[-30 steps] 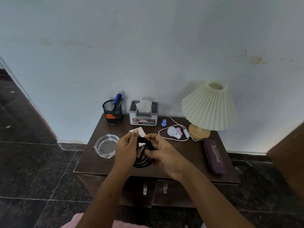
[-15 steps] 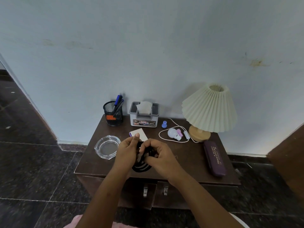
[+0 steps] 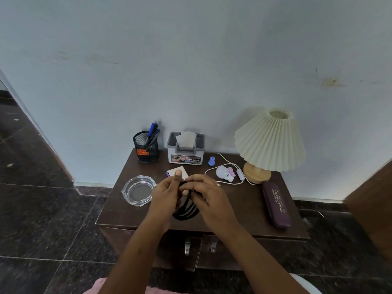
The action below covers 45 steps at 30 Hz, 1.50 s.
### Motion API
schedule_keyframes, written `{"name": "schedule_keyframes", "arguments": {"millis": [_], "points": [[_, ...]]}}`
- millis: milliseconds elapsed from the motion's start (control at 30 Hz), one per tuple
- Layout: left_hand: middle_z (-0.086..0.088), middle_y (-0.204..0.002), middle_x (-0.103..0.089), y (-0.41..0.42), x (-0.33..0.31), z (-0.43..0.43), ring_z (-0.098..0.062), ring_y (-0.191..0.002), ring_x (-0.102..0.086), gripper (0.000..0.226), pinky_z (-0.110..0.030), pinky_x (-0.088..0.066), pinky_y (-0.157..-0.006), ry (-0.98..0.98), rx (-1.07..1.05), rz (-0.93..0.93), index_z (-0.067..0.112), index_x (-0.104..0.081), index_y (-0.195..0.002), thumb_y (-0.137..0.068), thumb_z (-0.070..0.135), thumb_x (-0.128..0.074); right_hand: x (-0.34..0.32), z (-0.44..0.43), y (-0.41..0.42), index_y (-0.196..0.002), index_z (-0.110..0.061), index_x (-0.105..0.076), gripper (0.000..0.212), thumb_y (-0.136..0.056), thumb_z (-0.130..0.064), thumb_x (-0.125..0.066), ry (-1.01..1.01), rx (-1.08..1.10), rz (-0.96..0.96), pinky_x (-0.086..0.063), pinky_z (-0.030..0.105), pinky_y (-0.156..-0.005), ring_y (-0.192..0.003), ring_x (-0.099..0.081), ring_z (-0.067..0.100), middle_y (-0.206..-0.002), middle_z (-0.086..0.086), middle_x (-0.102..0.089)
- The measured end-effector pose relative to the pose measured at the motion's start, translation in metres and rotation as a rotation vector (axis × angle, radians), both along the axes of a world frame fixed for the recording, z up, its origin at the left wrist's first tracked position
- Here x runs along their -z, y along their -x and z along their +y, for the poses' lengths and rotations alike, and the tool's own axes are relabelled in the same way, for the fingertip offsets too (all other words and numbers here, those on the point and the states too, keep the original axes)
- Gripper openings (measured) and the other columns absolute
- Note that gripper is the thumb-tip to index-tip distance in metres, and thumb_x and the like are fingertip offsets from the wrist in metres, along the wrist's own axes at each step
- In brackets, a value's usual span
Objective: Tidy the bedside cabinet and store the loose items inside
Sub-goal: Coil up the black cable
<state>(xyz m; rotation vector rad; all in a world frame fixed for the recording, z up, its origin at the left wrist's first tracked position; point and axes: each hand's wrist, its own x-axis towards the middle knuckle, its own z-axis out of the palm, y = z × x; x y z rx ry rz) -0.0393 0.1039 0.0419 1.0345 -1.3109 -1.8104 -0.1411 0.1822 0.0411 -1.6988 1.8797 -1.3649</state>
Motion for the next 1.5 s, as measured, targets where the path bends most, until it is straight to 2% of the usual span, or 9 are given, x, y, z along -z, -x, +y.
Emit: {"name": "schedule_keyframes", "arguments": {"millis": [133,400,733,967,1133,1233,1333,1433,1500], "points": [[0.009,-0.045,-0.025,-0.001,0.001,0.001,-0.003,-0.037,-0.02,0.042,-0.015,-0.018,-0.035,0.005,0.099,0.003,0.023,-0.066,-0.066,-0.091,0.05,-0.045,-0.004,-0.001,0.003,-0.094,-0.015,-0.073,0.019,-0.092,-0.025,-0.057,-0.013,0.02,-0.21,-0.049,0.019,-0.078,-0.087,-0.063,0.005,-0.092,-0.003,-0.07],[0.007,-0.048,-0.03,0.006,0.005,0.006,-0.003,-0.038,-0.024,0.024,-0.015,-0.026,-0.035,-0.069,0.243,0.085,0.01,-0.057,-0.094,-0.095,0.032,-0.048,-0.006,-0.002,0.004,-0.077,-0.03,-0.065,0.022,-0.095,-0.026,-0.053,0.023,0.208,-0.457,-0.047,0.009,-0.071,-0.076,-0.063,-0.003,-0.076,-0.011,-0.069],[0.006,-0.054,-0.038,0.011,0.0,0.016,-0.004,-0.042,-0.031,0.025,-0.017,-0.034,-0.042,0.04,0.422,0.101,0.017,-0.046,-0.072,-0.095,0.026,-0.051,-0.004,-0.008,0.01,-0.065,-0.017,-0.056,0.038,-0.098,-0.031,-0.046,0.067,0.432,-0.9,-0.043,0.016,-0.047,-0.056,-0.05,0.011,-0.065,0.003,-0.056],[0.007,-0.053,-0.039,0.01,0.003,0.018,-0.004,-0.042,-0.032,0.025,-0.017,-0.034,-0.042,0.1,0.371,0.012,0.015,-0.046,-0.072,-0.096,0.024,-0.05,-0.005,-0.009,0.017,-0.096,-0.011,-0.066,0.019,-0.092,-0.028,-0.059,-0.098,0.423,-1.113,-0.049,0.022,-0.044,-0.039,-0.05,0.008,-0.069,0.007,-0.057],[0.009,-0.053,-0.041,0.01,0.006,0.017,-0.003,-0.042,-0.035,0.024,-0.018,-0.037,-0.043,0.116,0.332,-0.035,0.015,-0.049,-0.076,-0.096,0.027,-0.049,0.002,-0.011,0.021,-0.12,-0.024,-0.046,0.048,-0.081,-0.025,-0.074,-0.079,0.553,-1.087,-0.054,0.028,-0.054,-0.056,-0.063,0.017,-0.098,0.015,-0.062],[0.008,-0.054,-0.043,0.012,0.008,0.02,-0.003,-0.043,-0.038,0.023,-0.019,-0.038,-0.044,0.151,0.304,-0.075,0.012,-0.05,-0.079,-0.096,0.026,-0.048,0.003,-0.01,0.021,-0.103,-0.011,-0.062,0.025,-0.086,-0.029,-0.067,-0.166,0.504,-1.028,-0.053,0.024,-0.05,-0.045,-0.06,0.008,-0.086,0.01,-0.061],[0.008,-0.053,-0.042,0.012,0.008,0.021,-0.004,-0.043,-0.038,0.023,-0.021,-0.039,-0.045,0.186,0.241,-0.093,0.013,-0.049,-0.077,-0.097,0.025,-0.048,0.0,-0.007,0.021,-0.09,-0.009,-0.069,0.03,-0.092,-0.036,-0.058,-0.269,0.404,-0.946,-0.052,0.022,-0.051,-0.044,-0.057,0.004,-0.077,0.008,-0.066],[0.007,-0.052,-0.041,0.01,0.007,0.015,-0.004,-0.041,-0.038,0.024,-0.023,-0.037,-0.045,0.216,0.144,-0.092,0.008,-0.048,-0.079,-0.097,0.024,-0.047,-0.003,-0.005,0.017,-0.097,-0.011,-0.07,0.037,-0.091,-0.044,-0.055,-0.408,0.188,-0.867,-0.051,0.036,-0.068,-0.07,-0.061,0.018,-0.085,0.021,-0.067],[0.008,-0.049,-0.042,0.008,0.006,0.012,-0.004,-0.04,-0.038,0.026,-0.022,-0.037,-0.044,0.235,0.111,-0.097,0.004,-0.05,-0.083,-0.097,0.025,-0.047,-0.005,-0.003,0.016,-0.099,-0.011,-0.069,0.025,-0.09,-0.032,-0.061,-0.446,0.042,-0.834,-0.047,0.04,-0.073,-0.08,-0.056,0.024,-0.087,0.021,-0.063]]}}
